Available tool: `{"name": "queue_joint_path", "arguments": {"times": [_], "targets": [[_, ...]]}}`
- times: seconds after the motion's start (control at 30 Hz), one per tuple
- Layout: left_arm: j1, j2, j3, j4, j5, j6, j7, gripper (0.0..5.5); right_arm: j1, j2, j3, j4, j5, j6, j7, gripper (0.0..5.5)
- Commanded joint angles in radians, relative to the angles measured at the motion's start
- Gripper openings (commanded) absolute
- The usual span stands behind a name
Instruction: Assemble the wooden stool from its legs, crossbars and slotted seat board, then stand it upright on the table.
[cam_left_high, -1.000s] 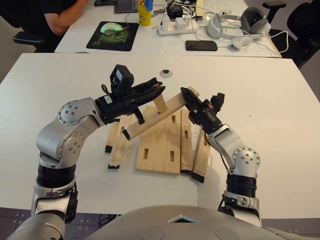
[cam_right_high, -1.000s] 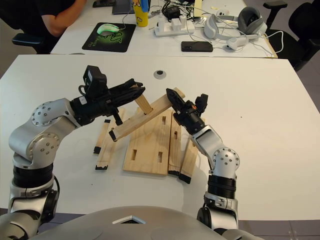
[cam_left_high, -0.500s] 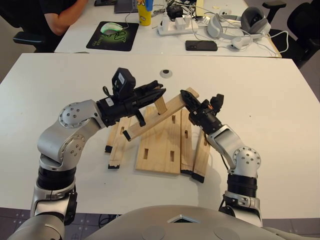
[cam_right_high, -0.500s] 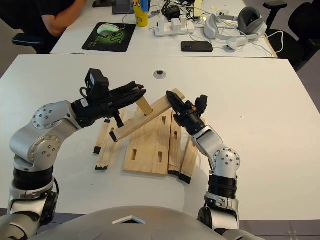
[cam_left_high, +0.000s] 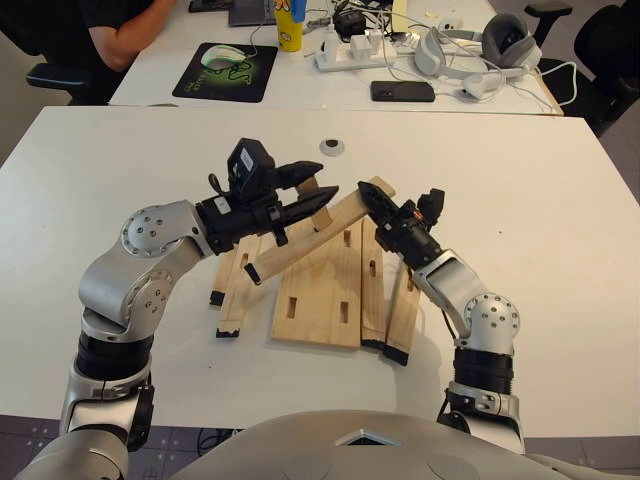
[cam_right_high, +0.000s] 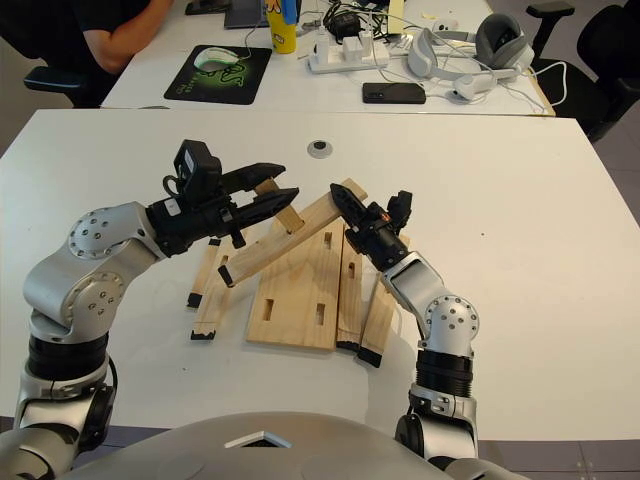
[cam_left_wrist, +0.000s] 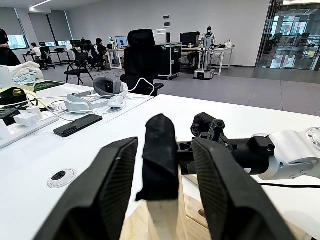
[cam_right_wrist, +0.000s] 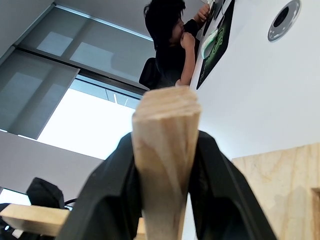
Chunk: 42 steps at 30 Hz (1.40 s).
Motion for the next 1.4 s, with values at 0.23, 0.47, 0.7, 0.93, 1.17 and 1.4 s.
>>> {"name": "queue_joint_path", "arguments": {"times": [0.23, 0.47, 0.7, 0.93, 1.17, 1.4], "targets": [[-0.02, 0.016, 0.011, 0.021, -0.005, 0.005, -0.021, 3.64, -0.008, 0.006, -0.007, 0.002, 0.002, -0.005, 0.006, 1.05], [-0.017, 0.021, 0.0, 0.024, 0.02, -0.005, -0.019, 4.46, -0.011, 0.007, -0.006, 0.002, 0.002, -0.004, 0.007, 1.05], [-0.04, 0.072, 0.044, 0.065, -0.045, 0.081, -0.07, 4.46, -0.017, -0.001, -0.011, 0.007, 0.002, -0.004, 0.011, 1.05], [-0.126, 0.182, 0.212, 0.209, -0.205, 0.229, -0.144, 4.46, -0.032, -0.015, -0.025, 0.02, 0.005, 0.002, 0.02, 1.05], [-0.27, 0.296, 0.325, 0.51, -0.185, 0.191, -0.222, 4.46, -0.071, -0.067, -0.042, 0.035, 0.019, 0.037, 0.065, 1.05], [-0.283, 0.295, 0.306, 0.565, -0.141, 0.15, -0.245, 4.46, -0.161, -0.156, -0.062, 0.078, 0.017, 0.082, 0.145, 1.05]]}}
